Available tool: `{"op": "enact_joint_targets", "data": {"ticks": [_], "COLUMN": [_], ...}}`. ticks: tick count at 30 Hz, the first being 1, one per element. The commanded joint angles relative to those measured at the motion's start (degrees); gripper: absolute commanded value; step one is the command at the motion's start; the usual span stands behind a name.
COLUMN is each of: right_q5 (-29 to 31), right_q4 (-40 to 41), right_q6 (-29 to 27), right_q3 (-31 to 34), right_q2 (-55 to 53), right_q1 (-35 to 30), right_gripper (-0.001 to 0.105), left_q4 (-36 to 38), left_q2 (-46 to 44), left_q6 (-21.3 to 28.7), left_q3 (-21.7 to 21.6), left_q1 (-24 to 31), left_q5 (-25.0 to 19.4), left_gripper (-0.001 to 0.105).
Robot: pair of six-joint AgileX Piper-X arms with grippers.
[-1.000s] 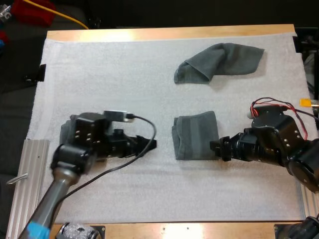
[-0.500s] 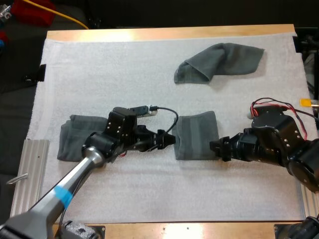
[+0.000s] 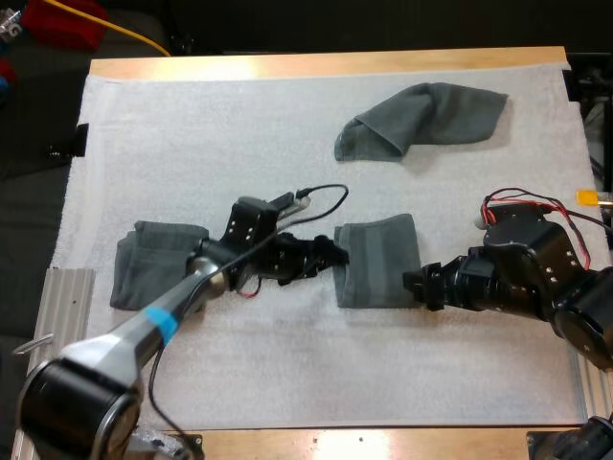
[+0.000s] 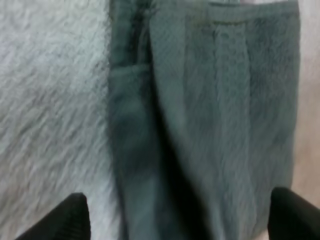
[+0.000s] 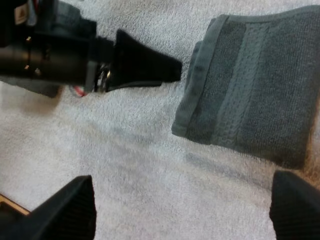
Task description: Pick towel from pile, fold and stack
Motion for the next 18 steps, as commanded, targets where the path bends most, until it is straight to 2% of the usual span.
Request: {"op": "enact_joint_targets", "data": {"ticks": [1, 6, 18], "right_q5": [-0.41, -0.41, -0.41], "right_q4": [0.54, 0.65, 1.37], "right_q6": [-0.27, -0.27, -0.27], "right_q3": [-0.32, -0.32, -0.32], "right_q2": [-0.47, -0.47, -0.47], "right_q1": [0.04, 0.04, 0.04], "right_gripper": [0.070, 0.070, 0.070], "left_q4": [-0.85, 1.26, 2.53], "left_q2": [0.66, 4.23, 7.30], "left_q6": [-0.69, -0.94, -0.94], "left_q3": [-1.69, -4.68, -4.97], "left_q1": [-0.31, -0.31, -1.67], "left_q5": [0.89, 0.91, 1.94], "left_gripper": [0.071, 0.071, 0.071]}}
